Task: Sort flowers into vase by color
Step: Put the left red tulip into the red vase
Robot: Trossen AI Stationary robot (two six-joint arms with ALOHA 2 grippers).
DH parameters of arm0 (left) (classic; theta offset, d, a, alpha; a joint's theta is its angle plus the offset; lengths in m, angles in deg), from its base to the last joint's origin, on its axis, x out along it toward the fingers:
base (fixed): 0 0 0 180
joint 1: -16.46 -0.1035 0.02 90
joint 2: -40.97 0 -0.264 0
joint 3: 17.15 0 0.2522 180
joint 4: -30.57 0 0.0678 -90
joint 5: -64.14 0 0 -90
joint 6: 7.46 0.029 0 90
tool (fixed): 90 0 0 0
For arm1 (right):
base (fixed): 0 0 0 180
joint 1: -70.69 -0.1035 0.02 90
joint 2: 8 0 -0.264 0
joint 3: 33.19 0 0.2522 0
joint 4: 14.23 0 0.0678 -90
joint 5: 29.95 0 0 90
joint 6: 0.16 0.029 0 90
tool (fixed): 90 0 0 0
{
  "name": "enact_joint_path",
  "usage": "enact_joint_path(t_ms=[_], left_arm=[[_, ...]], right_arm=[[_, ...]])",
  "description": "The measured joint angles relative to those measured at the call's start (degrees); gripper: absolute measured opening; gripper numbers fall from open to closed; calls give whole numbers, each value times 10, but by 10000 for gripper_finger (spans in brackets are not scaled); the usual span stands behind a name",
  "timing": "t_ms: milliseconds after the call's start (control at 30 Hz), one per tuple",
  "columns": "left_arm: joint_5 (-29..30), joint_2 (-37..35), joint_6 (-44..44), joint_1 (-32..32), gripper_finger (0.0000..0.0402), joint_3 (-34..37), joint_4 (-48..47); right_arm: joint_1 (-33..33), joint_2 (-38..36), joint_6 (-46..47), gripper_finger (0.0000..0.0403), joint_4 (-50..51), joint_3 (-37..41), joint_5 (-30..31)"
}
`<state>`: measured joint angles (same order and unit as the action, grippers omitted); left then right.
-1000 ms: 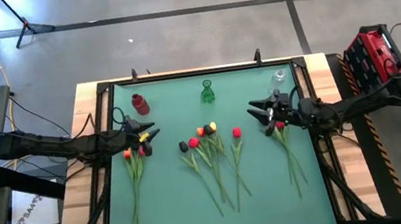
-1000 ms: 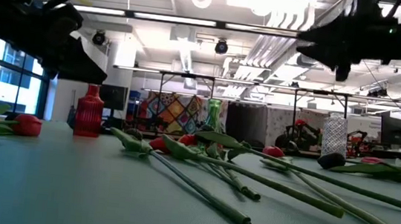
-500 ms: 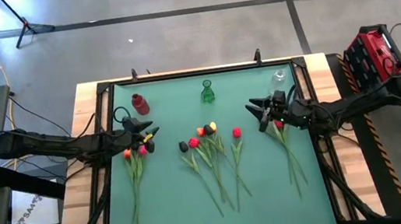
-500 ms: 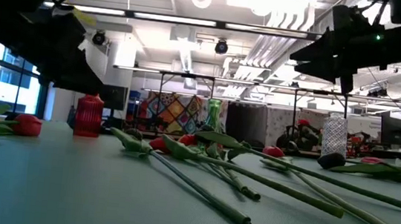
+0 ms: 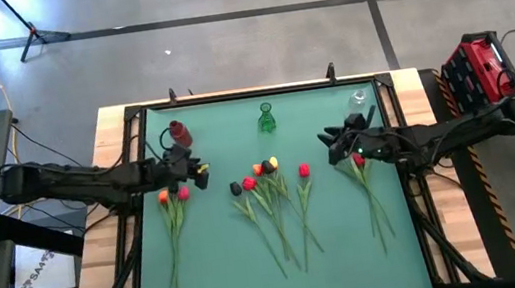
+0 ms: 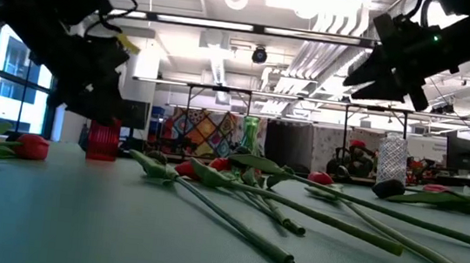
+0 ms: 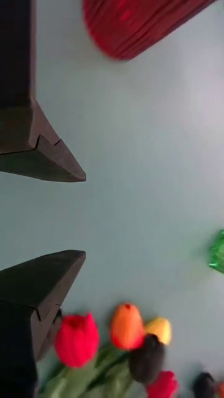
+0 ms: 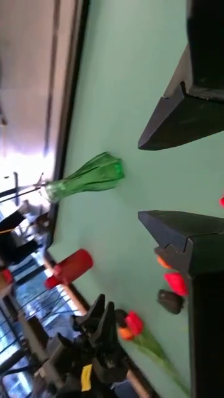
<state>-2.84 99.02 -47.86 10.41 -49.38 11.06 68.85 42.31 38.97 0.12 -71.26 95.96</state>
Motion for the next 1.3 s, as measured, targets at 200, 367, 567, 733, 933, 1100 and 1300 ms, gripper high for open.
enact_joint_path(t_ms=[200,367,567,733,933,1100,1300], left_arm=[[-79,25,-45,0,180,-34,-114],[-119,24,-77,22,172,-97,-285],[-161,24,-134,82,160,-130,-354],[-158,25,-194,136,153,-130,-390],[-134,38,-239,170,152,-126,-424],[-135,85,-255,186,152,-116,-422],[-135,126,-255,196,147,-115,-394]], right_arm=[[0,0,11,158,36,0,-16],[0,0,-10,158,39,0,-17],[0,0,-20,158,39,0,-17],[0,0,-21,158,39,0,-17],[0,0,-18,158,39,0,-19],[-1,0,-16,158,39,0,-35],[-1,0,-16,158,39,0,-36]])
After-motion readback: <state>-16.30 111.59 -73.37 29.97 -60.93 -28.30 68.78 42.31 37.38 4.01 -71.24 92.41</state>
